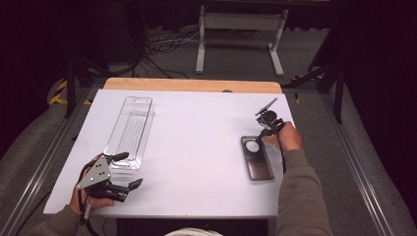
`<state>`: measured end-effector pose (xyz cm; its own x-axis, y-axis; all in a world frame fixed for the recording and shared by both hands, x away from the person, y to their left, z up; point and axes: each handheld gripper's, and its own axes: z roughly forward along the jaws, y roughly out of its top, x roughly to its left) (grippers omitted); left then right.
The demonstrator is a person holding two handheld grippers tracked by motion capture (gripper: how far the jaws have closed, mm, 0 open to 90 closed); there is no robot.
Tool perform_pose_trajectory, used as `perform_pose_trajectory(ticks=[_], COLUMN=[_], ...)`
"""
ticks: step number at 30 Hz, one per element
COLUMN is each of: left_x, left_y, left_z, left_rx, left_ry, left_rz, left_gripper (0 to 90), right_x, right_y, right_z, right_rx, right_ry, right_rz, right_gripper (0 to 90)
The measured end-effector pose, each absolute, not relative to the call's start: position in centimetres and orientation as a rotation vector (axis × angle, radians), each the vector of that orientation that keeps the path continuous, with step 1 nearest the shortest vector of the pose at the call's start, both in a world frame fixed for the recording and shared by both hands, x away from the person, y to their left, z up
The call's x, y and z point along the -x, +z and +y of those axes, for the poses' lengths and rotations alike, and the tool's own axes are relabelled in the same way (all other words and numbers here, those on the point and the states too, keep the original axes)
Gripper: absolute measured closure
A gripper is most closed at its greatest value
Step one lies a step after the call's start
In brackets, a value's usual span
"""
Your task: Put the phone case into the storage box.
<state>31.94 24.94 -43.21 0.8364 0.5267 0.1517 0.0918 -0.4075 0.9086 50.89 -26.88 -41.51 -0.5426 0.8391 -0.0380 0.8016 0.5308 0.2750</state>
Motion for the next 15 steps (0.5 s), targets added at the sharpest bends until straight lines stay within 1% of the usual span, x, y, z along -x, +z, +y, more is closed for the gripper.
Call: perform_pose_trajectory(ticks=[9,15], left_x=[-31.9,-31.9], left_y=[-43.2,-43.1], left_z=[25.0,25.0], left_rx=[-1.951,-1.947], left_ry=[0.516,0.518], left_rz=[0.455,0.464], left_gripper=[7.4,7.4], right_x=[-50.4,-49.5], right_y=[-41.6,-40.8], right_z=[-27.5,-28.1], right_rx=[-1.439,-1.458], right_ry=[0.423,0.544], right_rz=[2.56,2.481], right_gripper=[84.6,85.0])
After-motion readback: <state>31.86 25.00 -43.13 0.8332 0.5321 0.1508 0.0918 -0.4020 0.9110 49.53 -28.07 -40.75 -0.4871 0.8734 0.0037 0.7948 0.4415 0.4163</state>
